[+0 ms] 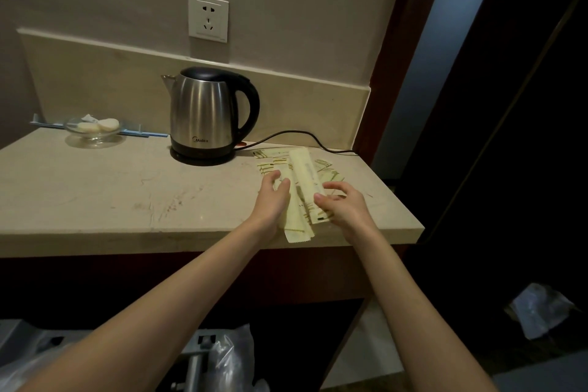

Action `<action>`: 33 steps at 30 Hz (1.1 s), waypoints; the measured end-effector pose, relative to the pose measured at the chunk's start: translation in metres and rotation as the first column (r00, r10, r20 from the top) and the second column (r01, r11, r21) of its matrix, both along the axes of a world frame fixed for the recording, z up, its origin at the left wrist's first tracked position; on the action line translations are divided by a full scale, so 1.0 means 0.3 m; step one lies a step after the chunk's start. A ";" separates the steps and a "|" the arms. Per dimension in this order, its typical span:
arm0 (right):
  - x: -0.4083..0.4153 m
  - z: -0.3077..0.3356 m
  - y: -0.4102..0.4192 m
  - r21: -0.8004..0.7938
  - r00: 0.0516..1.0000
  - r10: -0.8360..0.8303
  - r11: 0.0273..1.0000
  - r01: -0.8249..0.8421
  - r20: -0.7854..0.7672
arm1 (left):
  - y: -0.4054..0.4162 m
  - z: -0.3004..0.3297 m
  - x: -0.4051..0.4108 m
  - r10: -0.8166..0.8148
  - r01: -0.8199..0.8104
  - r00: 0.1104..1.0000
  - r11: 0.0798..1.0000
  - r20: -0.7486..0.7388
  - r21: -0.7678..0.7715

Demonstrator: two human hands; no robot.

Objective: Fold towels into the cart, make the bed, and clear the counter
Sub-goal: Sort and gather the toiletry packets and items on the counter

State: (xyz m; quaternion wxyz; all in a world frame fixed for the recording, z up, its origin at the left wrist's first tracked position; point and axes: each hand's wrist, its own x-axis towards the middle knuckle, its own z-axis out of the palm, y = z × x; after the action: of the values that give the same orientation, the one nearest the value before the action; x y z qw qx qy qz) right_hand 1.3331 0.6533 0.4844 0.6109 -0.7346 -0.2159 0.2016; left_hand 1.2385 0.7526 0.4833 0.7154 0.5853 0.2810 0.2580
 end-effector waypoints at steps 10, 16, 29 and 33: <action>-0.040 -0.052 0.060 0.005 0.985 0.065 0.998 -0.067 0.158 | 0.035 -0.003 -0.008 0.034 -0.036 0.999 0.996 0.023 0.082; 0.117 -0.106 0.115 -0.126 0.945 -0.134 0.976 0.178 0.297 | 0.091 -0.007 -0.020 0.005 -0.009 1.000 0.990 0.027 0.141; 0.237 -0.074 0.178 -0.371 0.976 -0.130 0.909 0.187 0.173 | 0.146 -0.044 -0.009 -0.015 0.007 0.998 0.992 0.066 0.123; 0.211 -0.031 0.123 -0.329 0.994 -0.090 0.939 0.105 0.060 | 0.148 -0.059 -0.019 0.000 -0.005 0.999 0.992 0.041 0.129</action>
State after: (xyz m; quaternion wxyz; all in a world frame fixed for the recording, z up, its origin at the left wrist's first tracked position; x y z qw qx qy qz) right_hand 1.3964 0.6902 0.4751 0.4831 -0.8408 -0.1555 0.1883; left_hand 1.2327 0.7969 0.4656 0.6814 0.6245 0.2498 0.2885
